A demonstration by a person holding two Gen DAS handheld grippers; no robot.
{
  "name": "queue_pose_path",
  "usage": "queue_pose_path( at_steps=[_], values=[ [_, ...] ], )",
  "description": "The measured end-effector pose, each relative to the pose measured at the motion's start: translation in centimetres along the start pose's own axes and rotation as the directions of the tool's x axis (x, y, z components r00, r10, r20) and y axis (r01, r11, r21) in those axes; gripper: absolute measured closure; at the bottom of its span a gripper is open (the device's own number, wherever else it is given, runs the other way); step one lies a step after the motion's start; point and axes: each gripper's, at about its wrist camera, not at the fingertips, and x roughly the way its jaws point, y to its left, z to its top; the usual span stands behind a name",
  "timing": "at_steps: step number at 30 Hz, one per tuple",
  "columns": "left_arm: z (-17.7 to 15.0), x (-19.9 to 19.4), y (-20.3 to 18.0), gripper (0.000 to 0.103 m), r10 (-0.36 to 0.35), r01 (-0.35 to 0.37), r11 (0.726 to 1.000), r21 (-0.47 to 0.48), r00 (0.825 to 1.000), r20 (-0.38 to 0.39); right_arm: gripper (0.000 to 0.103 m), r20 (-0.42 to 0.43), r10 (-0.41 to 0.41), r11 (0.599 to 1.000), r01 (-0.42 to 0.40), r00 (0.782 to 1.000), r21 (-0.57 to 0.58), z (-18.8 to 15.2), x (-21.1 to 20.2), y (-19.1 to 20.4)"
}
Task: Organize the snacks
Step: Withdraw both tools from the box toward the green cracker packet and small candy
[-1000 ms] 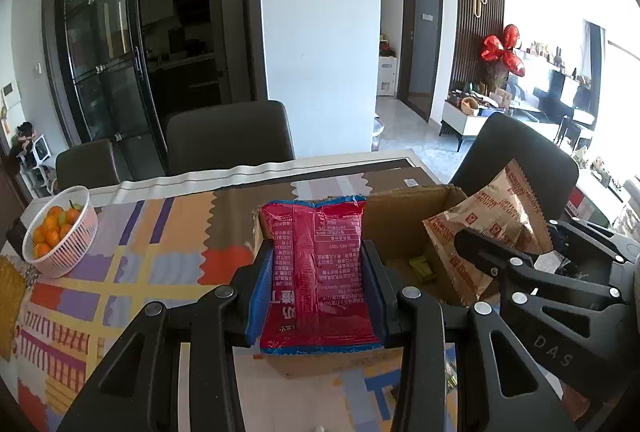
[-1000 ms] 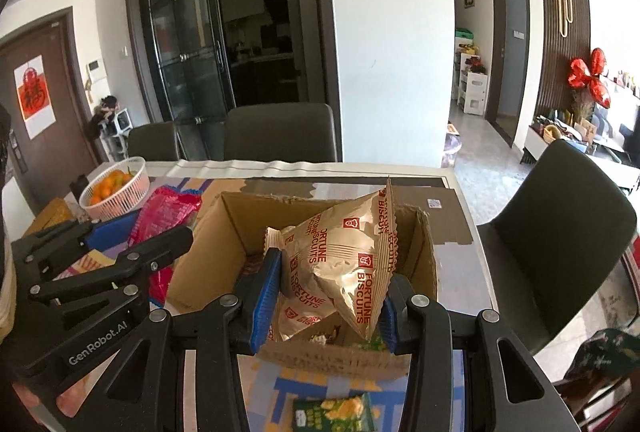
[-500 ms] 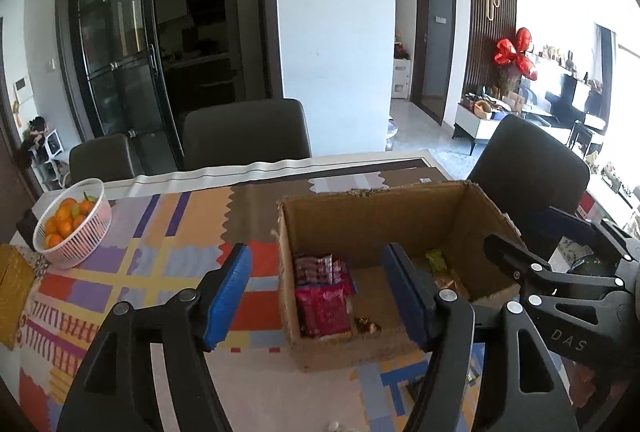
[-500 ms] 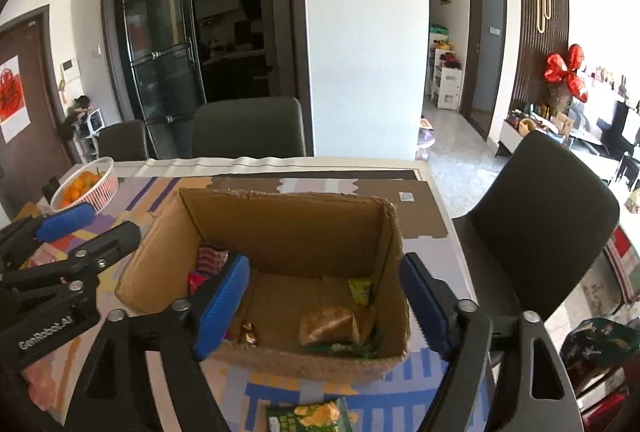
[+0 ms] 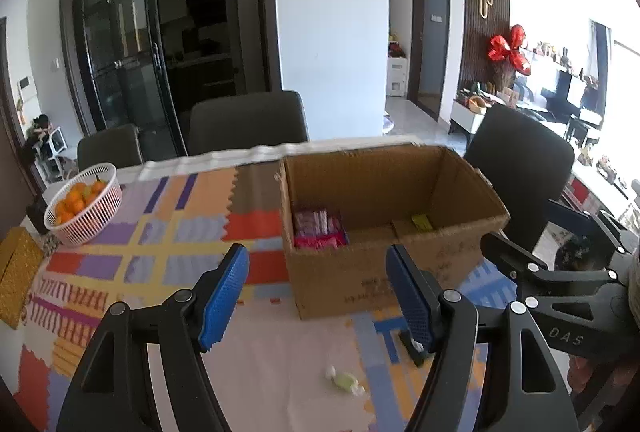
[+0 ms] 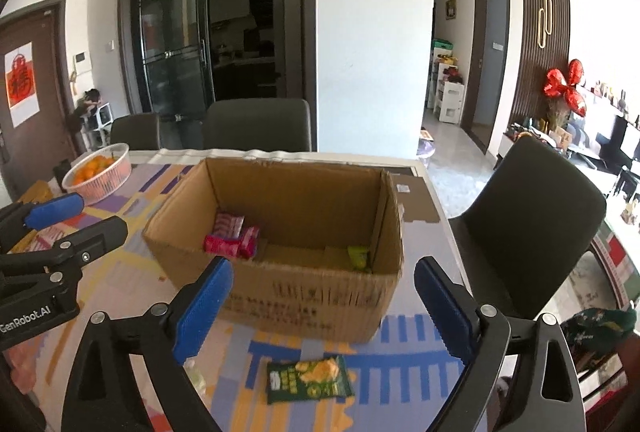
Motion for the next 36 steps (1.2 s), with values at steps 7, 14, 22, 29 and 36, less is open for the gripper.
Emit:
queue_pose_path(
  at_steps=[7,14,22,29,36],
  values=[
    [-3.4,0.0,-0.6,0.031,0.0,0.0,1.0,-0.004,0.999,-0.047,0.01,-0.012,-0.003,0.998,0.002,1.0,-0.062,-3.1,-0.8,0.3],
    [-7.2,1.2,-1.0,0.031,0.013,-0.014,1.0,-0.008,0.992,-0.123,0.006,-0.07,0.019,0.997,-0.024,0.997,-0.073,-6.1,0.2,0.4],
    [-10.3,3.6,-1.2,0.035,-0.032,0.028,0.999,-0.026,0.981,-0.192,0.006,-0.152,0.025,0.991,-0.044,0.988,-0.124,-9.1,2.3,1.2],
    [-12.2,6.1,-1.5,0.042,-0.054,0.043,0.998,-0.051,0.969,-0.242,0.006,-0.202,0.027,0.993,-0.049,0.979,-0.106,-10.5,4.2,0.8],
    [-13.1,8.3,-1.7,0.047,-0.051,0.032,0.997,-0.069,0.958,-0.282,0.006,-0.255,0.065,0.992,-0.09,0.965,-0.088,-11.4,6.3,1.0]
  ],
)
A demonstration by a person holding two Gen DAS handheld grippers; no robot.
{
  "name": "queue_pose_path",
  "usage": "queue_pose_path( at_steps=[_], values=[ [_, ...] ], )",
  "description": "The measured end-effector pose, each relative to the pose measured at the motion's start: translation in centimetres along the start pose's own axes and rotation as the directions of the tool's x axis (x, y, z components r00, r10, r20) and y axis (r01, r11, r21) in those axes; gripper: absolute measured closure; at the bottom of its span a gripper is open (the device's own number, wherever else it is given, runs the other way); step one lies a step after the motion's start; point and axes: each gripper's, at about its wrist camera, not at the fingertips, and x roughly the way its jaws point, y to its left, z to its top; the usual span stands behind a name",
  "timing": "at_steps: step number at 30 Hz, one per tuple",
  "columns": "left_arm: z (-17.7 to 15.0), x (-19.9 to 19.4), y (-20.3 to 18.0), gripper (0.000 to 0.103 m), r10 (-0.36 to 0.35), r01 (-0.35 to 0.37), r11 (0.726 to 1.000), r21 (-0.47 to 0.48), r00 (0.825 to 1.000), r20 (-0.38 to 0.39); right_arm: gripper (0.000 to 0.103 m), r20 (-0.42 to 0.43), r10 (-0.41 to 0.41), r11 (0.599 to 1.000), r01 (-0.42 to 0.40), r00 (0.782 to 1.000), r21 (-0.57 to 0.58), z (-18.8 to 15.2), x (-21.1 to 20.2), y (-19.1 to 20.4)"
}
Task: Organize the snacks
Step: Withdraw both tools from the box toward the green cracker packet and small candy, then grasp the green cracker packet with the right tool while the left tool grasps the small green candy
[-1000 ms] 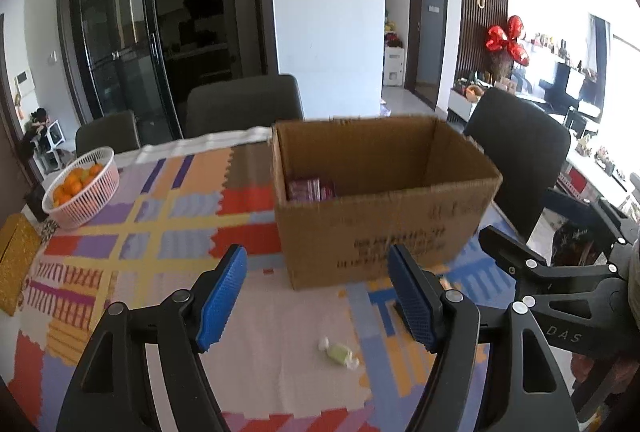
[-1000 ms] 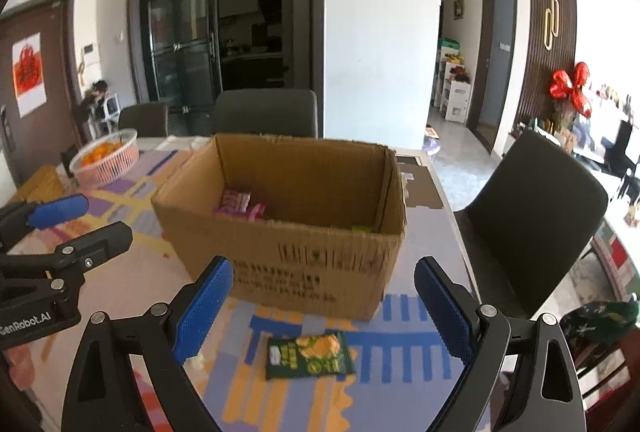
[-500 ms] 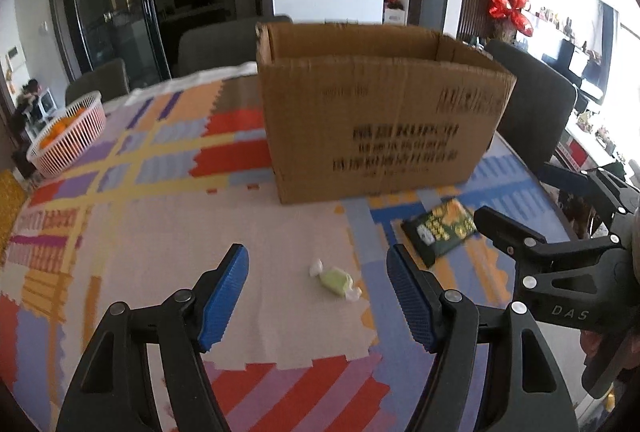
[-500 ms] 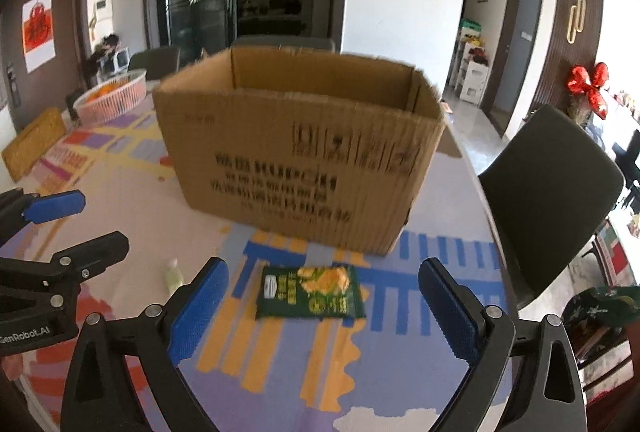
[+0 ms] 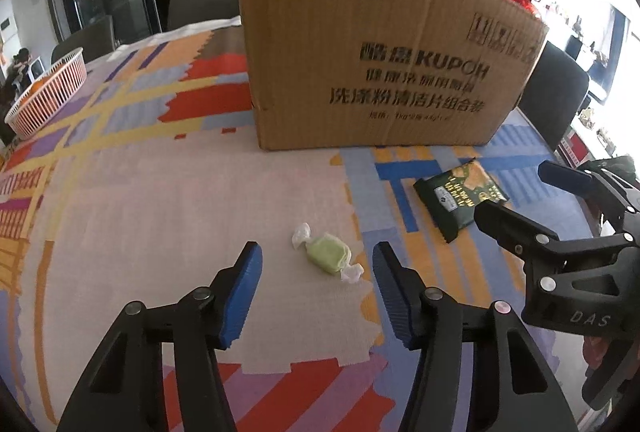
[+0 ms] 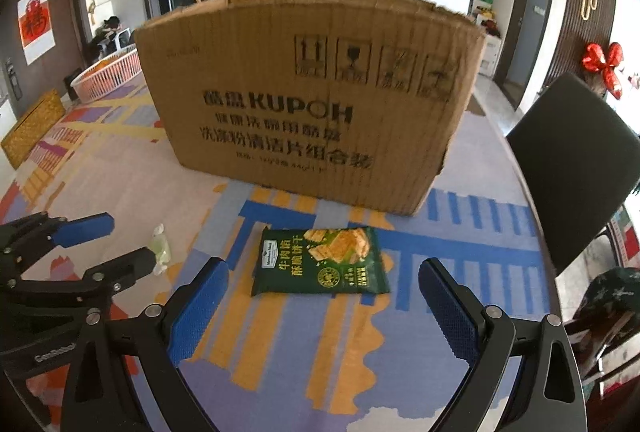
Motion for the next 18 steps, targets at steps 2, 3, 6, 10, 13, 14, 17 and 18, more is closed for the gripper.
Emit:
queue_pose_path(
  at_steps=[2,3,6,10,13,14,17,18],
  values=[
    [-0.1,0.5,-0.1,0.05,0.006,-0.006,1.0,-0.003,1.0,-0.005,0.006,-0.019,0.013,1.0,-0.013,1.0,0.011,-0.1,0.6,-0.2],
    [0.0,0.8,-0.1,0.05,0.007,-0.007,1.0,-0.005,1.0,-0.008,0.006,-0.025,0.016,1.0,-0.015,1.0,0.017,-0.1,0.8,-0.3],
    [-0.1,1.6,-0.4,0.053,0.017,-0.017,1.0,0.0,1.0,-0.021,0.006,-0.032,0.019,0.999,-0.017,0.999,0.041,-0.3,1.2,-0.7],
    [-0.1,2.1,-0.7,0.06,0.023,-0.023,1.0,0.009,0.999,-0.025,0.006,-0.04,0.036,0.998,-0.033,0.999,0.054,-0.3,1.6,-1.0],
    [-0.1,2.1,-0.8,0.071,0.023,-0.023,1.0,0.017,1.0,-0.018,0.006,-0.046,0.038,0.998,-0.036,0.998,0.047,-0.3,2.1,-0.9],
    [0.0,2.1,-0.8,0.072,0.02,-0.019,1.0,0.018,1.0,-0.016,0.006,-0.051,0.041,0.998,-0.038,0.998,0.047,-0.3,2.3,-0.9],
    [0.1,2.2,-0.6,0.072,0.015,-0.015,1.0,0.015,1.0,-0.012,0.006,-0.06,0.037,0.999,-0.035,0.997,0.04,-0.1,3.0,-0.6],
    [0.1,2.2,-0.5,0.072,0.015,-0.015,1.0,0.014,1.0,-0.01,0.006,-0.064,0.03,0.999,-0.028,0.998,0.034,-0.1,3.3,-0.5]
  ],
)
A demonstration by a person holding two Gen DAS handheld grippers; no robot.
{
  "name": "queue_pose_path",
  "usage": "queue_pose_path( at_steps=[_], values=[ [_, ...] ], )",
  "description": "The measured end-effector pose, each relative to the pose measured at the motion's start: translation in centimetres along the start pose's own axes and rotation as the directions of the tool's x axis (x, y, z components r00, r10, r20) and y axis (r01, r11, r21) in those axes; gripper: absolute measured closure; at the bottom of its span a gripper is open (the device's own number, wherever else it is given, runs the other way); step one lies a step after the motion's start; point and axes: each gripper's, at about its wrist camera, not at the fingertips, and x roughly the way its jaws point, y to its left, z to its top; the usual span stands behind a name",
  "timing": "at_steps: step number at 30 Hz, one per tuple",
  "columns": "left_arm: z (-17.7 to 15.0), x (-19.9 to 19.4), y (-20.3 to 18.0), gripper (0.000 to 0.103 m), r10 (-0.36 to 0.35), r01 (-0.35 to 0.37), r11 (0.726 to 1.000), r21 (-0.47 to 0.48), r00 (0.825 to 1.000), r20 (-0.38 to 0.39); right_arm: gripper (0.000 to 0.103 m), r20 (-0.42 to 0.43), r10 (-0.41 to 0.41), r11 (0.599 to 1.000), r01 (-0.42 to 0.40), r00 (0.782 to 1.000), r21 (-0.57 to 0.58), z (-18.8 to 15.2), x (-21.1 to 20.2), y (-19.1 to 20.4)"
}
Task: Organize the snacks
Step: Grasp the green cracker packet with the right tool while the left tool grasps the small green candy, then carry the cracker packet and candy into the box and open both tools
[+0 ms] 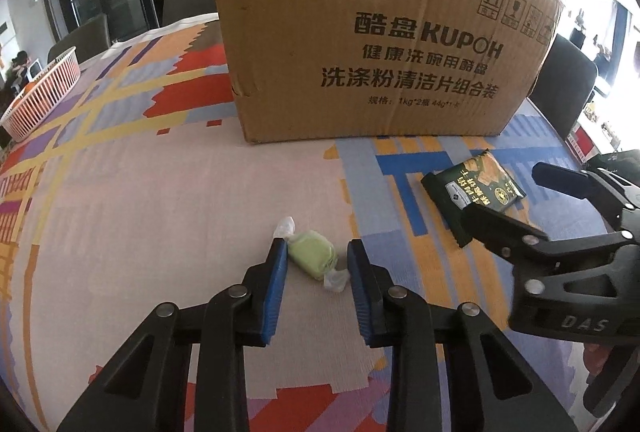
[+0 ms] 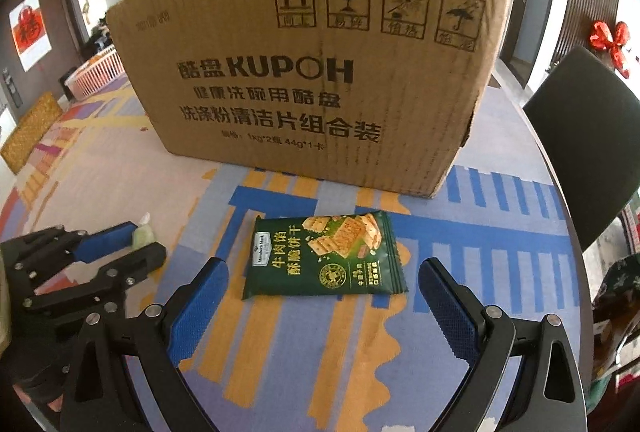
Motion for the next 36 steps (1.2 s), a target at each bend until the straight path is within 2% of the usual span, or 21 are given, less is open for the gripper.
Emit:
queue_pose_path(
  at_steps=[7,15,17,24,30,36],
  values=[
    [0.4,0.1,0.3,0.072,-0.007,0.007,1.0,-0.012,1.0,-0.001,0.006,-0.049,-0.006,1.0,0.005,0.999,-0.013,0.7,2.4,0.6],
    [1.1,0.1,0.5,0.072,-0.008,0.008,1.0,-0.021,1.0,0.01,0.007,-0.046,-0.036,0.999,0.037,0.998,0.002,1.0,3.5,0.9],
    [1.2,-0.1,0.5,0.072,-0.011,0.011,1.0,-0.02,1.0,0.014,0.014,-0.039,-0.038,0.999,0.038,0.999,0.003,0.9,3.5,1.0],
    [1.6,-0.7,0.2,0.072,-0.016,0.017,1.0,-0.014,0.999,0.032,0.026,-0.043,-0.038,0.999,0.038,0.998,-0.001,0.7,2.6,1.3],
    [1.8,-1.7,0.0,0.072,-0.021,0.021,1.0,-0.006,0.998,0.054,0.027,-0.037,-0.021,1.0,0.021,0.999,0.019,0.3,1.4,0.9],
    [1.9,-3.2,-0.2,0.072,-0.029,0.029,1.0,-0.002,0.996,0.086,0.027,-0.001,-0.011,0.999,0.011,1.0,0.054,0.0,-1.4,0.5]
  ],
)
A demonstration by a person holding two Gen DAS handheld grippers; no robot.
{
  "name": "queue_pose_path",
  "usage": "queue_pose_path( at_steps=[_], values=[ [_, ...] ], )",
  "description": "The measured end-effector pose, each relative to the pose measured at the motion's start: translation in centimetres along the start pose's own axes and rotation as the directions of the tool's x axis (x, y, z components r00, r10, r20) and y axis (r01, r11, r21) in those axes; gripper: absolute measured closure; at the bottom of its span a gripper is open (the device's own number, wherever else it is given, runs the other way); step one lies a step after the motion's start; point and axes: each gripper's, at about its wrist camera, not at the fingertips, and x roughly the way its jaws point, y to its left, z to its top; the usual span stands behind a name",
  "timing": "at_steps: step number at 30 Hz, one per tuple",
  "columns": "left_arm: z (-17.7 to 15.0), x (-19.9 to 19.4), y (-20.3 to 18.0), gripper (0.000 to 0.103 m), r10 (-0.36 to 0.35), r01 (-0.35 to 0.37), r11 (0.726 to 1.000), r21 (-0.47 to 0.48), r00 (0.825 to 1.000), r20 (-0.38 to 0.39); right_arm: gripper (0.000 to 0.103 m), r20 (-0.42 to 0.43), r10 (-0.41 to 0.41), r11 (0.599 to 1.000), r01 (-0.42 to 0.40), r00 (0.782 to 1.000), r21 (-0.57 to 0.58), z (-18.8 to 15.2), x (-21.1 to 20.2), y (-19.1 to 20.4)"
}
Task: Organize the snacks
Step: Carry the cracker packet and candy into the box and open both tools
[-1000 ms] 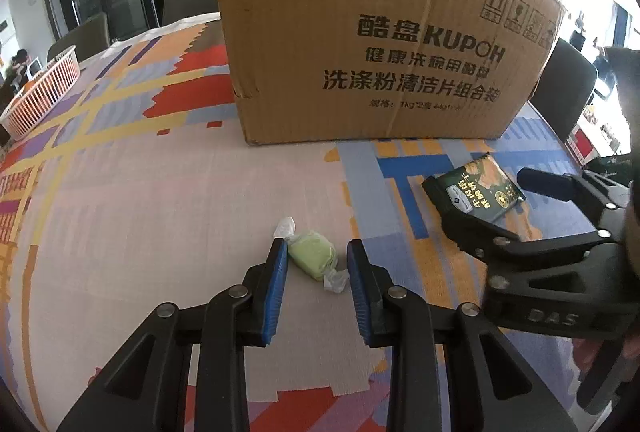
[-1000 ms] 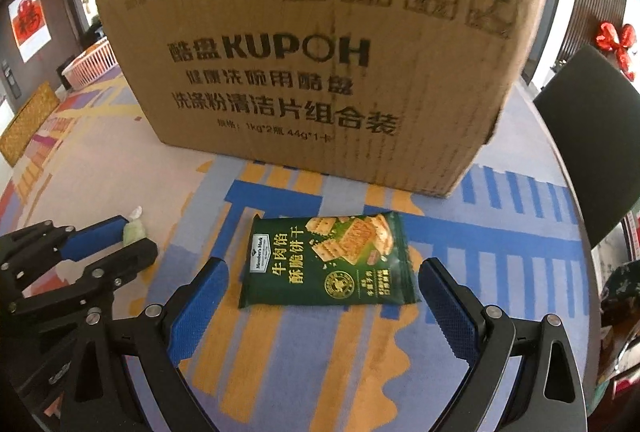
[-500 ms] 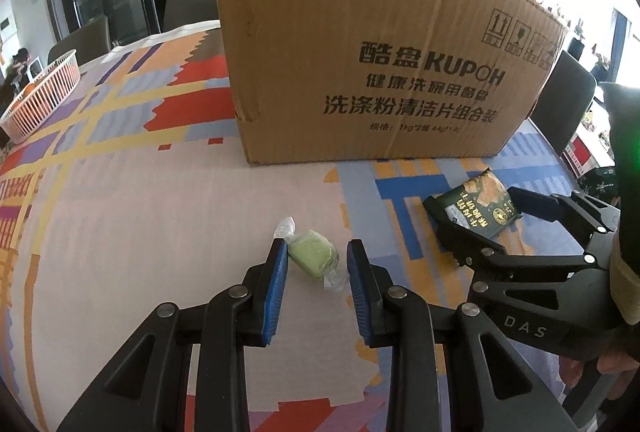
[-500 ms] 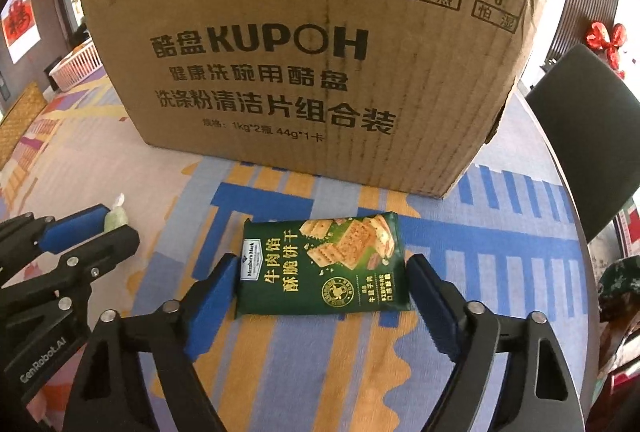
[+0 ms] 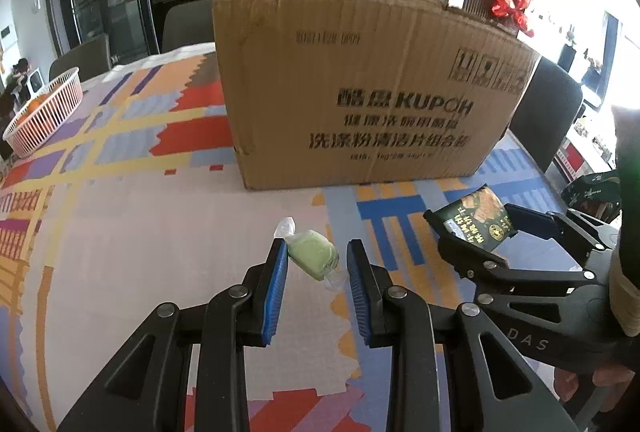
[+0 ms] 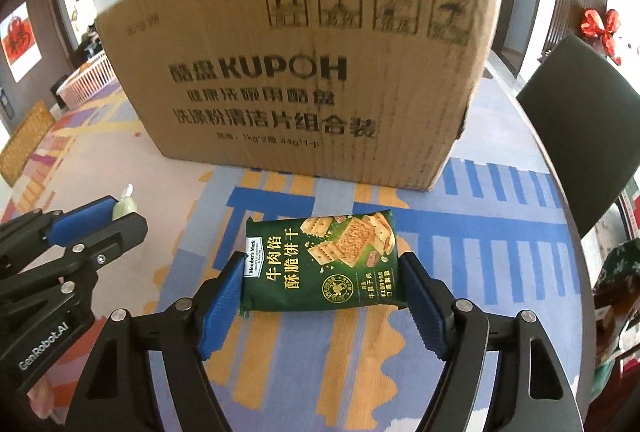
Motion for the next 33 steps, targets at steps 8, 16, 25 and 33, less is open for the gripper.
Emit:
queue_pose_path(
  at_steps=[8,16,25,33],
  values=[
    [1.4,-3.0,-0.5,0.072,-0.005,0.004,1.0,0.015,0.998,0.069,0.027,0.093,-0.016,1.0,0.014,0.996,0.019,0.8,-4.0,-0.8],
    [3.9,-6.0,-0.7,0.072,-0.012,0.007,0.999,0.033,0.988,0.156,0.027,0.191,-0.007,0.999,-0.003,0.982,0.049,2.8,-8.0,-0.8],
    [7.3,-8.4,-0.6,0.072,-0.018,0.007,0.999,0.045,0.971,0.238,0.027,0.29,-0.015,0.999,0.0,0.957,0.053,5.9,-11.1,-0.1],
    [10.2,-9.4,-0.1,0.072,-0.01,-0.005,0.999,0.052,0.956,0.292,0.027,0.358,-0.022,0.999,0.005,0.933,0.049,8.9,-13.0,0.0]
  ],
)
